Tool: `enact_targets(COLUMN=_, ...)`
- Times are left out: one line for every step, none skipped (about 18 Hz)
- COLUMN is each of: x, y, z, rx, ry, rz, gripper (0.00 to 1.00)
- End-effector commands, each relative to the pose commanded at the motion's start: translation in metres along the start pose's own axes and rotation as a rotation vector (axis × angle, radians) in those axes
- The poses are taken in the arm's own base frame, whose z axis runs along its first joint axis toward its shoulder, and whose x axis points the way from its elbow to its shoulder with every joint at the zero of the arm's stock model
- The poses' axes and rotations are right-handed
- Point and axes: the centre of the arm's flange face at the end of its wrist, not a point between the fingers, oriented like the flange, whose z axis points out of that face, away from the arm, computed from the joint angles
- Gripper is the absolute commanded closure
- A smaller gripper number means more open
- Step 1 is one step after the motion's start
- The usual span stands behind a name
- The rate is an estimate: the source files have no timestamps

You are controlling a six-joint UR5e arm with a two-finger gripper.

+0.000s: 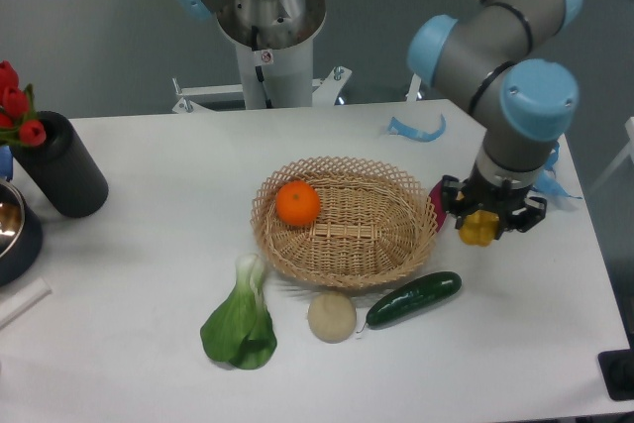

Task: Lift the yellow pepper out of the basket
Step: 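Lift the yellow pepper out of the basket and carry it beside the eggplant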

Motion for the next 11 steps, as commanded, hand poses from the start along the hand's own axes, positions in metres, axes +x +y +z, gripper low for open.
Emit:
enact_targets(x=-0.002, y=0.002, z=0.001, rx=0.0, ry=0.0, rz=-0.003, gripper=0.78)
enact_targets(x=-0.002, y=0.001, z=0.001, rx=0.001, ry=0.001, rz=-0.005, gripper=0.79)
enact_targets(x=-0.002, y=0.001, z=0.0, rx=0.003, ry=-0.002, rz=-0.009, gripper=0.78)
enact_targets(x=-0.002, y=0.002, z=-0.001, rx=0.003, ry=-0.004, rz=-0.011, gripper=0.78)
enact_targets(x=-0.002, y=0.002, z=-0.002, rx=0.003, ry=-0.006, rz=-0.009, gripper=0.78)
enact_targets(x=-0.002, y=0.002, z=-0.004, rx=0.002, ry=-0.011, rz=-0.004, gripper=0.78)
enact_targets(x=-0.004, y=0.001, z=-0.009, rx=0.003, ry=-0.021, rz=0.001, gripper=0.78)
enact_targets(x=-0.005, y=-0.001, z=-0.013, rx=0.006, ry=-0.03, rz=0.013, gripper=0.78)
enact_targets(x=-0.005, y=-0.002, z=-0.015, rx=0.005, ry=-0.036, rz=0.047, gripper=0.77)
enact_targets(x=-0.004, y=-0.003, z=-0.015, rx=0.003, ry=-0.036, rz=0.085, gripper=0.77)
enact_targets(x=-0.003, y=-0.003, z=-0.016, rx=0.002, ry=-0.038, rz=0.11, gripper=0.77)
